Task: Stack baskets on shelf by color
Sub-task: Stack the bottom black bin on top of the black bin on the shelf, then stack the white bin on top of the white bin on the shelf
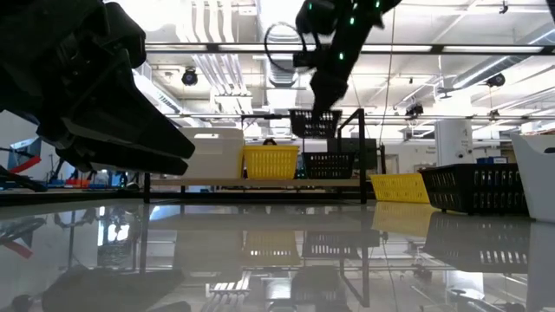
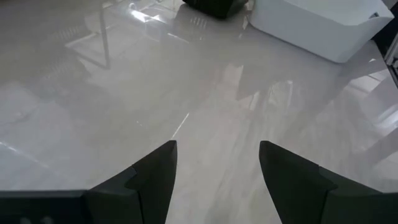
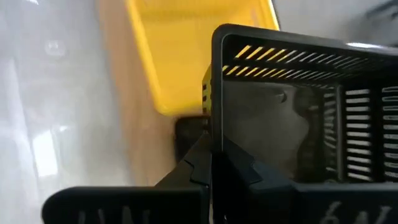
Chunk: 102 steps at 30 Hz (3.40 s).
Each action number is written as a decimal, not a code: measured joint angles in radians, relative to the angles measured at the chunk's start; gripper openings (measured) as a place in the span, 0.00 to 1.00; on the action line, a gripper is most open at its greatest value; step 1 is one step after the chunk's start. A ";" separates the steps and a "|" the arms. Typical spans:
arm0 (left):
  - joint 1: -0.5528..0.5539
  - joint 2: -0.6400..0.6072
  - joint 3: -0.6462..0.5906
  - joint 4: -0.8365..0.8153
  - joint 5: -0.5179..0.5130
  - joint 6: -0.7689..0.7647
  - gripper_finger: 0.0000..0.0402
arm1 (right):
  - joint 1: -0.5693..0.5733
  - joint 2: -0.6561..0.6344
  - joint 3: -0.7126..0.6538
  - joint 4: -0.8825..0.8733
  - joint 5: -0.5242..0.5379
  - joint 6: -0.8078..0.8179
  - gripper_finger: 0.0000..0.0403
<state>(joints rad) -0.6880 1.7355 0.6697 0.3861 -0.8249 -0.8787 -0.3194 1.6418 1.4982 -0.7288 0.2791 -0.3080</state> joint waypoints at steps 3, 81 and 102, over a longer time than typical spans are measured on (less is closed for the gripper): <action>0.000 0.000 0.000 0.000 0.000 -0.004 0.53 | -0.031 0.021 0.000 -0.023 -0.008 -0.013 0.02; 0.039 -0.001 0.000 0.003 -0.011 0.002 0.53 | 0.736 -0.337 -0.405 -0.386 -0.144 1.340 0.47; 0.047 -0.001 0.000 0.003 -0.011 0.002 0.53 | 1.437 -0.018 -0.186 -0.335 -0.155 1.600 0.44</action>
<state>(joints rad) -0.6409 1.7348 0.6697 0.3889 -0.8355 -0.8764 1.1177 1.6237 1.3124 -1.0639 0.1236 1.2924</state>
